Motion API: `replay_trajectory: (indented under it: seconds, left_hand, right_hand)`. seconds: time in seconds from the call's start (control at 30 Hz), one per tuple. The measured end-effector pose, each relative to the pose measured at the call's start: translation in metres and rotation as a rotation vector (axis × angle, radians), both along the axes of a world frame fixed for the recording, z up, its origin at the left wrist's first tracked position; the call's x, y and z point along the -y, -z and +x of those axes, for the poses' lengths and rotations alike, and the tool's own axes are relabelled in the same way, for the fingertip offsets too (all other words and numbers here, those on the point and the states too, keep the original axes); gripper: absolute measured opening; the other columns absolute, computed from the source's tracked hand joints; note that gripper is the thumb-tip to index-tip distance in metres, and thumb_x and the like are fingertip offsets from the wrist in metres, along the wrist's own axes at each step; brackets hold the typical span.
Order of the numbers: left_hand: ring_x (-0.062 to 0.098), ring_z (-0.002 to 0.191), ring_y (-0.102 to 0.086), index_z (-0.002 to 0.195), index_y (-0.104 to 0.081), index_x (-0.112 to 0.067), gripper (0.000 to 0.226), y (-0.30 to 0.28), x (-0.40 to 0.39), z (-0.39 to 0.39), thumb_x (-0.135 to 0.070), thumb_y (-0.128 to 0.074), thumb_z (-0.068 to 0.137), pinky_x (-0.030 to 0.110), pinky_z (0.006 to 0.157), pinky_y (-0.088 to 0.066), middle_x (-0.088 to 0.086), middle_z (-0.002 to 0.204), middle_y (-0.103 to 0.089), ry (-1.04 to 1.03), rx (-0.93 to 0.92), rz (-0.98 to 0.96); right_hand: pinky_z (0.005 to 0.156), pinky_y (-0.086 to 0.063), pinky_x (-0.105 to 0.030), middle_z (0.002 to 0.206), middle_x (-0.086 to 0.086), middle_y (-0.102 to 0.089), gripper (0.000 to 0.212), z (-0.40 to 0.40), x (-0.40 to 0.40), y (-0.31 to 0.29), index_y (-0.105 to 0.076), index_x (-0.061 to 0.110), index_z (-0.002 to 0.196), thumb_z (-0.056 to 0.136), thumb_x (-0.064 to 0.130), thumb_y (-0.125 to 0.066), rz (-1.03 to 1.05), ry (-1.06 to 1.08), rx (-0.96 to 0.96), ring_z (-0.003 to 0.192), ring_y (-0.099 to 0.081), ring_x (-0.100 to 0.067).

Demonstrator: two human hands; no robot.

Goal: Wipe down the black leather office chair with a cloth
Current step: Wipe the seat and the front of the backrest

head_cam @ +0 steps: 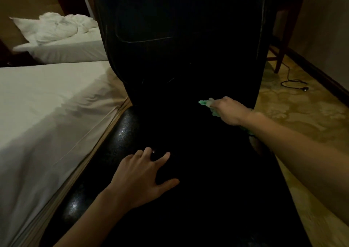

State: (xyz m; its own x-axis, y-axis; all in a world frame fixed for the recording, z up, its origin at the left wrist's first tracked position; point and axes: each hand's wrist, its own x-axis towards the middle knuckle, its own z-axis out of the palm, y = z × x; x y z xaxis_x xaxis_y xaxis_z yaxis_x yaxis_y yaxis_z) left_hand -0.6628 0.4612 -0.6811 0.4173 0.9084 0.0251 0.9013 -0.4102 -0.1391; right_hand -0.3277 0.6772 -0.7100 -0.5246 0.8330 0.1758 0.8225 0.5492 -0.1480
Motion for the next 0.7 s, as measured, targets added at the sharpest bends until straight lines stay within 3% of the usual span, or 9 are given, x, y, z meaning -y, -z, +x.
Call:
replay_trajectory:
  seconds: [0.1, 0.27, 0.43, 0.57, 0.63, 0.7]
  left_hand:
    - [0.018, 0.139, -0.038, 0.155, -0.012, -0.048, 0.083, 0.0, 0.003, 0.006, -0.089, -0.02, 0.084, 0.034, 0.097, -0.043, 0.0, 0.155, -0.031, -0.033, 0.024, -0.059]
    - [0.014, 0.149, -0.022, 0.154, -0.011, -0.051, 0.08, 0.004, 0.007, 0.027, -0.089, -0.02, 0.084, 0.038, 0.11, -0.037, -0.009, 0.165, -0.013, 0.019, 0.085, -0.043]
    - [0.015, 0.149, -0.024, 0.155, -0.012, -0.05, 0.078, 0.012, 0.006, 0.042, -0.086, -0.021, 0.086, 0.04, 0.11, -0.037, -0.009, 0.165, -0.017, 0.082, 0.136, -0.016]
    - [0.015, 0.145, -0.032, 0.155, -0.017, -0.047, 0.077, 0.011, 0.003, 0.059, -0.084, -0.024, 0.088, 0.037, 0.106, -0.04, -0.008, 0.161, -0.028, 0.107, 0.154, 0.032]
    - [0.015, 0.144, -0.034, 0.155, -0.02, -0.045, 0.077, 0.011, 0.0, 0.068, -0.083, -0.024, 0.088, 0.037, 0.104, -0.041, -0.007, 0.16, -0.031, 0.129, 0.151, 0.045]
    - [0.014, 0.142, -0.037, 0.155, -0.023, -0.044, 0.076, 0.011, -0.001, 0.073, -0.081, -0.026, 0.089, 0.035, 0.102, -0.041, -0.007, 0.158, -0.034, 0.136, 0.16, 0.054]
  right_hand:
    - [0.098, -0.045, -0.042, 0.131, -0.016, -0.06, 0.038, -0.059, 0.019, -0.003, -0.059, 0.008, 0.132, 0.095, -0.001, -0.057, 0.051, -0.146, -0.051, 0.115, -0.054, -0.035]
    - [0.099, -0.043, -0.043, 0.14, -0.006, -0.053, 0.036, -0.081, 0.031, -0.004, -0.052, 0.017, 0.139, 0.105, 0.019, -0.042, 0.053, -0.163, -0.002, 0.124, -0.046, -0.03]
    - [0.098, -0.038, -0.046, 0.153, -0.001, -0.042, 0.055, 0.013, 0.033, -0.005, -0.046, 0.021, 0.145, 0.098, 0.041, -0.026, 0.024, -0.05, -0.029, 0.131, -0.04, -0.03]
    - [0.104, -0.037, -0.055, 0.149, 0.006, -0.045, 0.057, 0.082, 0.03, 0.008, -0.047, 0.035, 0.142, 0.098, 0.063, -0.022, -0.031, 0.089, -0.121, 0.131, -0.042, -0.027]
    - [0.108, -0.029, -0.043, 0.146, 0.001, -0.05, 0.057, 0.099, 0.026, 0.014, -0.053, 0.028, 0.138, 0.099, 0.059, -0.025, -0.076, 0.123, -0.177, 0.131, -0.046, -0.029]
    - [0.102, -0.022, -0.033, 0.146, -0.007, -0.05, 0.045, 0.101, 0.025, 0.014, -0.056, 0.016, 0.136, 0.103, 0.04, -0.035, -0.112, 0.15, -0.214, 0.132, -0.045, -0.031]
